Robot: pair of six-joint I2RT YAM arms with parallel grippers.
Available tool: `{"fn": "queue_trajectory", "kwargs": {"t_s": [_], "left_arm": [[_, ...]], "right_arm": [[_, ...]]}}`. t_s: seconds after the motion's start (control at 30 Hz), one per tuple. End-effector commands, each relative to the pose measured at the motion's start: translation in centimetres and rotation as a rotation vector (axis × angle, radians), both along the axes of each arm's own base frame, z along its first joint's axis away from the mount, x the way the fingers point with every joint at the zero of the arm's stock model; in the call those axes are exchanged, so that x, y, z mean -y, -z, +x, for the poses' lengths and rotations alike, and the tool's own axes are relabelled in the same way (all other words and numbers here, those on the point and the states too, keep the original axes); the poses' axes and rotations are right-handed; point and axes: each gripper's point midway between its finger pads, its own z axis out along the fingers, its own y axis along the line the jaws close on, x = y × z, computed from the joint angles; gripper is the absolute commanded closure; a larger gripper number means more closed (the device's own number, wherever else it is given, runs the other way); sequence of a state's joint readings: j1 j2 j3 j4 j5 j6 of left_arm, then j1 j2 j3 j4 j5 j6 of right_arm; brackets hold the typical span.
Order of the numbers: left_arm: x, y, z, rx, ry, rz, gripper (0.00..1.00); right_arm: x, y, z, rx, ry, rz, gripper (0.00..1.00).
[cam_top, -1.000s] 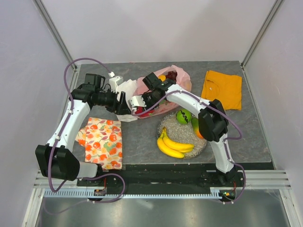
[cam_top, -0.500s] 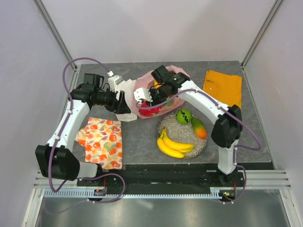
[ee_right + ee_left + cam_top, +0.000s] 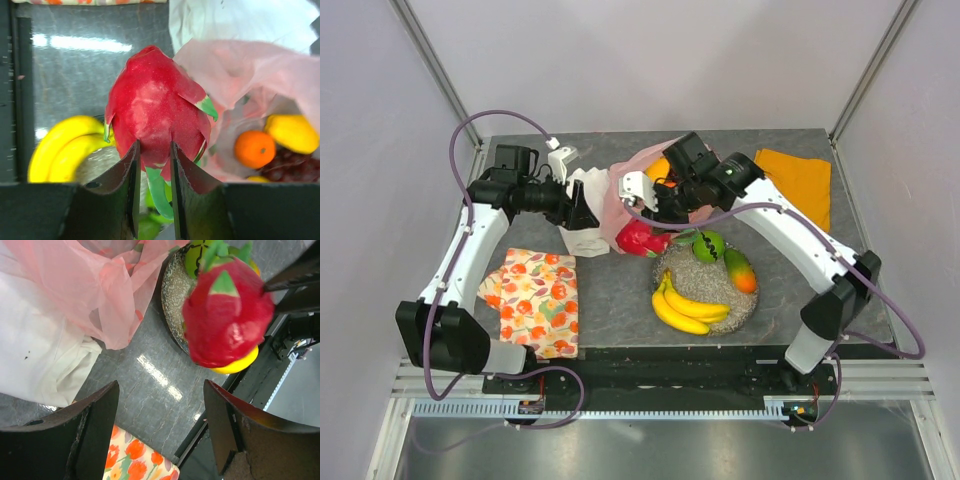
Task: Take the fake fruits out of the plastic bag
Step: Take out the fake fruit from the plastic bag, then place the fake fruit on the plate.
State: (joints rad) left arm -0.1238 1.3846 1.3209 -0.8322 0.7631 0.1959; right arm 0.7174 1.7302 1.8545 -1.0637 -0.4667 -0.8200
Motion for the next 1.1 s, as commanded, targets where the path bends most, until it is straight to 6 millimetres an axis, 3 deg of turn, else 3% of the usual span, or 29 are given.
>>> {"fn": "queue_trajectory", "kwargs": {"t_s": [0.0, 0.13, 0.23, 0.57, 0.87, 1.07], "left_arm": [[0.6, -2.3, 1.2, 0.043, 0.002, -0.057, 0.25], [0.9, -2.2, 1.7, 0.034, 0.001, -0.071, 0.25], [1.0, -2.5, 1.9, 0.030, 0.003, -0.081, 0.25], [0.8, -1.4, 0.7, -0.005, 0.000, -0.077, 0.25], [0.5, -1.2, 0.7, 0.002, -0.009, -0.053, 0.25], [0.4, -1.0, 0.9, 0.007, -0.008, -0.044, 0.25]], "right_arm": [[2.0, -2.2, -4.0, -0.151, 0.144, 0.055, 0.85], [3.4, 0.7, -5.0, -0.258, 0.255, -0.006, 0.85], [3.9, 2.5, -4.4, -0.333, 0.350, -0.033, 0.85], [5.7, 5.9, 0.8, -0.432, 0.601, -0.018, 0.84], [5.3, 8.1, 1.0, -0.602, 0.666, -0.012, 0.82], [5.4, 9.5, -0.3, -0.709, 0.698, -0.025, 0.77]]}}
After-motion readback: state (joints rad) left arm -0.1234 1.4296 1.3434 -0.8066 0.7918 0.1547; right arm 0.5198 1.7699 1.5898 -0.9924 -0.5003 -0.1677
